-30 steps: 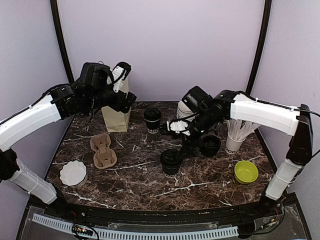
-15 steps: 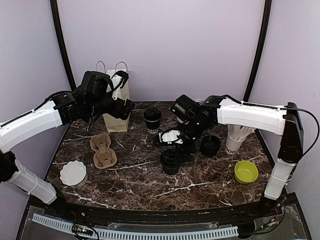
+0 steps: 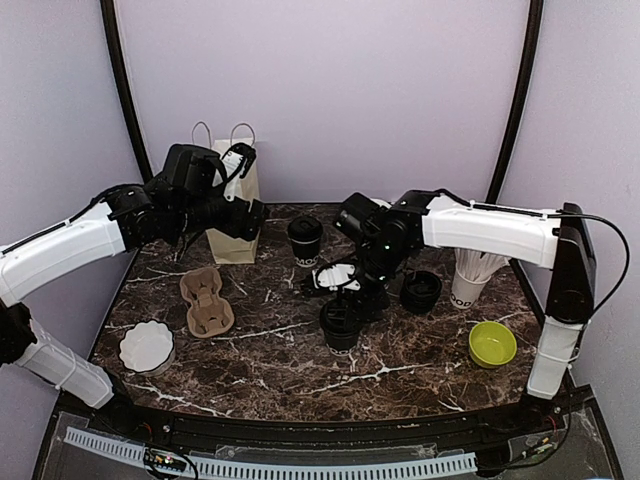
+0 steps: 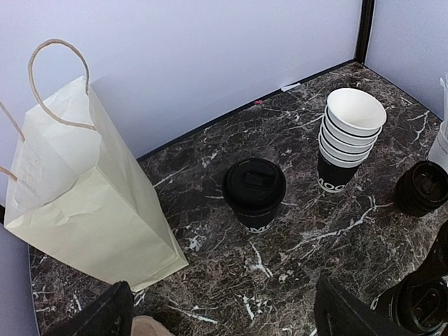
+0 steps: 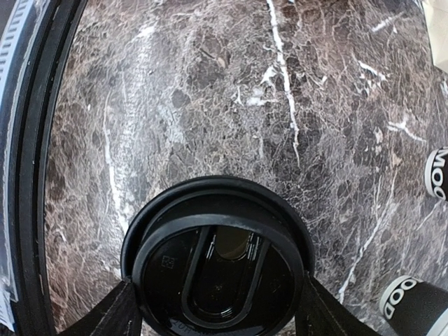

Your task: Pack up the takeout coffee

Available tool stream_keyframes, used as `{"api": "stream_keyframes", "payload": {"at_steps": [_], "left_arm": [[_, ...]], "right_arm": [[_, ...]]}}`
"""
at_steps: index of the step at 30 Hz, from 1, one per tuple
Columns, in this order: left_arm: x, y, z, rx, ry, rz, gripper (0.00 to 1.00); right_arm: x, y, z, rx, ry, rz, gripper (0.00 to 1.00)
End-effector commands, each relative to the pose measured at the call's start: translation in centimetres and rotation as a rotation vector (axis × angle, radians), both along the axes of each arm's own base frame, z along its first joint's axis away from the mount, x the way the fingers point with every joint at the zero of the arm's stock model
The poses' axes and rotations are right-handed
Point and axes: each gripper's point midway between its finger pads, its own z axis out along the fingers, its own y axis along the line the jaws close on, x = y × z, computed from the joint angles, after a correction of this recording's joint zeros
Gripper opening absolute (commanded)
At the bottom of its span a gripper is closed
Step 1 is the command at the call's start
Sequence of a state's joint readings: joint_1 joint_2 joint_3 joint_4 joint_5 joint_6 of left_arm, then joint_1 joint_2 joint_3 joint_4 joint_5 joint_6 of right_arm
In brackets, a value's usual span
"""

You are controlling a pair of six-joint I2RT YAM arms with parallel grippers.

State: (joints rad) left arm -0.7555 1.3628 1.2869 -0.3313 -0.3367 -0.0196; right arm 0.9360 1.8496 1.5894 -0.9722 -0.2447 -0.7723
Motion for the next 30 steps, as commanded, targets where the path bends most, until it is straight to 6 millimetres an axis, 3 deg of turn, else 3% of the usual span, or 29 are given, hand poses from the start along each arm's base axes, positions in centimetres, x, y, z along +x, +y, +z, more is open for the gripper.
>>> {"api": "stream_keyframes", "payload": {"at_steps": [1,5,16,25,30], "left_arm": [[-0.6,0.6,0.9,-0.041,-0.014,0.006,0.92],[-0.8,0.9,1.0,-0.044,-0.013,0.012,0.92],[-1.9,2.8,2.5,-0.025,-0.048,0.035,0.92],[-2.3,3.4,3.3,-0.034,-0.067,0.044,0.92],[-2.2,3.6,3.5,-0.022,-0.072,0.048,0.92]], "right_arm": [[0.3,0.8,0.6,0.003,0.008,-0.026,0.63],[2.9,1.2,1.5,0.014,-0.039,-0.093,0.6],[14.3,0.8,3.9,0.099,-0.073,-0.4,0.6],[17.3,1.1,2.1,0.102,-0.052,-0.473,0.63],[17.8,0.9,1.0,0.082,-0.048,-0.49,0.74]]}}
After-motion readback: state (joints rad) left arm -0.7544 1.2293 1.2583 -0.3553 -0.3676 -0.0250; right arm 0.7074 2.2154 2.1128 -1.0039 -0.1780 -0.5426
